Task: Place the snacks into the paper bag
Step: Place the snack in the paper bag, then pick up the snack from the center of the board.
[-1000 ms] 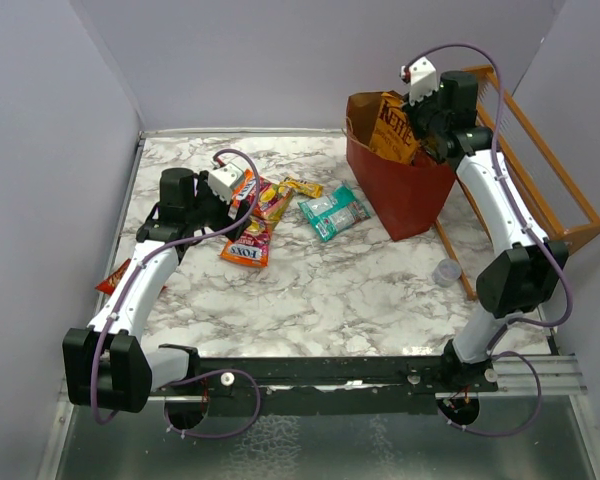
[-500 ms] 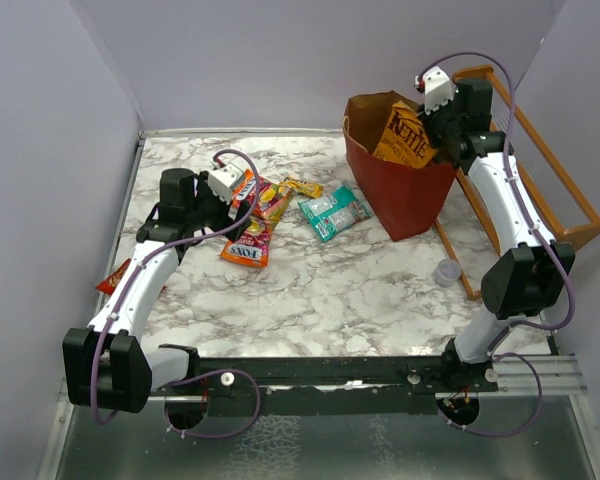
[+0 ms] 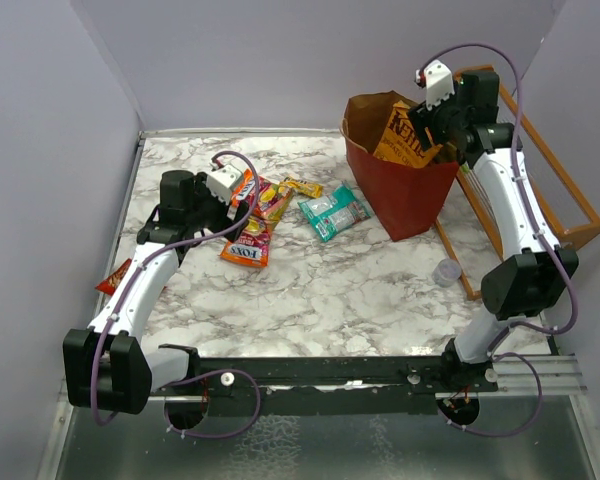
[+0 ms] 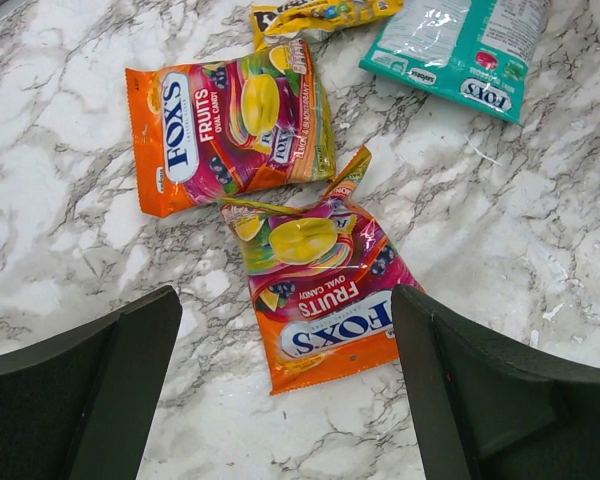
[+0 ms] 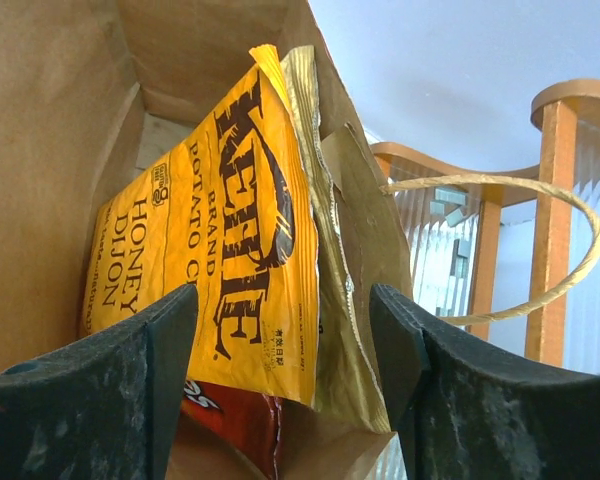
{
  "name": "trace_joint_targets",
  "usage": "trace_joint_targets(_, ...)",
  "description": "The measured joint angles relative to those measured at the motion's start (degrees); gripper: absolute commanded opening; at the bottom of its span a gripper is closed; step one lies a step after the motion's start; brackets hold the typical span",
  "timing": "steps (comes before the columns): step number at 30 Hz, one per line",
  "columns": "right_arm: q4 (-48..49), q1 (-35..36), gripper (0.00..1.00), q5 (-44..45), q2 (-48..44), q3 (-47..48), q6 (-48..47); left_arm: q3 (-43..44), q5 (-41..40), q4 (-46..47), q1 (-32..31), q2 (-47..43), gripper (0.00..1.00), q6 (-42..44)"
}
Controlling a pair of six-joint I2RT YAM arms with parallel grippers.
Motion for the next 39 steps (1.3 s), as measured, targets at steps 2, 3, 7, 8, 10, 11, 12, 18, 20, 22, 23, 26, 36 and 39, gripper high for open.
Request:
trace_joint_targets(2, -0.83, 0.0, 0.77, -0.59, -0.24, 0.81, 0.02, 0.0, -0.63, 0.13, 0.0, 0.0, 0.89, -0.07)
trace_joint_targets(3, -1.49, 0.0, 0.8, -0.94, -0.44, 1.07, 0.02, -0.02, -1.03, 0.22, 0.0, 0.0, 0.89, -0.07)
trace_joint_targets(7, -4.42, 0.0, 0.86, -3.39, -0.79, 2.91, 0.13, 0.0, -2.58, 0.22, 0.0, 0.17, 0.89, -0.09)
trace_joint_targets(8, -5.46, 0.0, 0.86, -4.44, -1.11, 3.56, 0.22, 0.0, -2.99, 0.2, 0.0, 0.28, 0.89, -0.15)
trace_joint_targets(10, -6.8, 0.02, 0.86, -6.49, -1.9, 4.33, 0.44, 0.0, -3.93, 0.2, 0.0, 0.63, 0.89, -0.5)
trace_joint_targets(11, -7.37, 0.02, 0.86, -7.52, -2.36, 4.63, 0.61, 0.02, -4.37, 0.17, 0.02, 0.94, 0.89, -0.83)
trace_joint_targets(12, -8.13, 0.02, 0.86, -9.25, -3.26, 4.81, 0.81, 0.11, -4.72, 0.11, 0.09, 1.27, 0.89, -1.09)
trace_joint_targets(18, -11.23, 0.52, 0.85, -18.69, -7.93, 4.96, 1.73, 1.75, -5.44, -0.9, 1.92, 3.78, 0.89, -3.02)
trace_joint_targets(20, -12.11, 1.07, 0.84, -21.38, -9.03, 4.85, 1.77, 2.51, -5.57, -1.36, 2.99, 4.33, 0.89, -3.63)
trace_joint_targets(22, -12.39, 2.21, 0.84, -23.56, -10.01, 4.24, 1.75, 3.28, -5.77, -1.88, 4.13, 4.66, 0.89, -4.02)
trace_joint_targets(23, -12.5, 3.15, 0.84, -24.7, -10.56, 3.54, 1.73, 3.72, -5.97, -2.16, 4.7, 4.85, 0.89, -4.2)
trace_joint_targets(26, -13.2, 6.1, 0.83, -26.51, -11.93, 0.72, 1.29, 4.9, -6.49, -2.89, 6.14, 5.6, 0.88, -4.74)
trace_joint_targets(36, -13.33, 12.94, 0.81, -32.59, -16.35, -13.16, 0.2, 11.04, -4.83, -5.33, 8.48, 13.97, 0.86, -7.41)
trace_joint_targets(39, -12.9, 13.05, 0.81, -34.45, -17.68, -15.72, 0.13, 13.53, -3.3, -5.79, 8.79, 17.29, 0.85, -8.24)
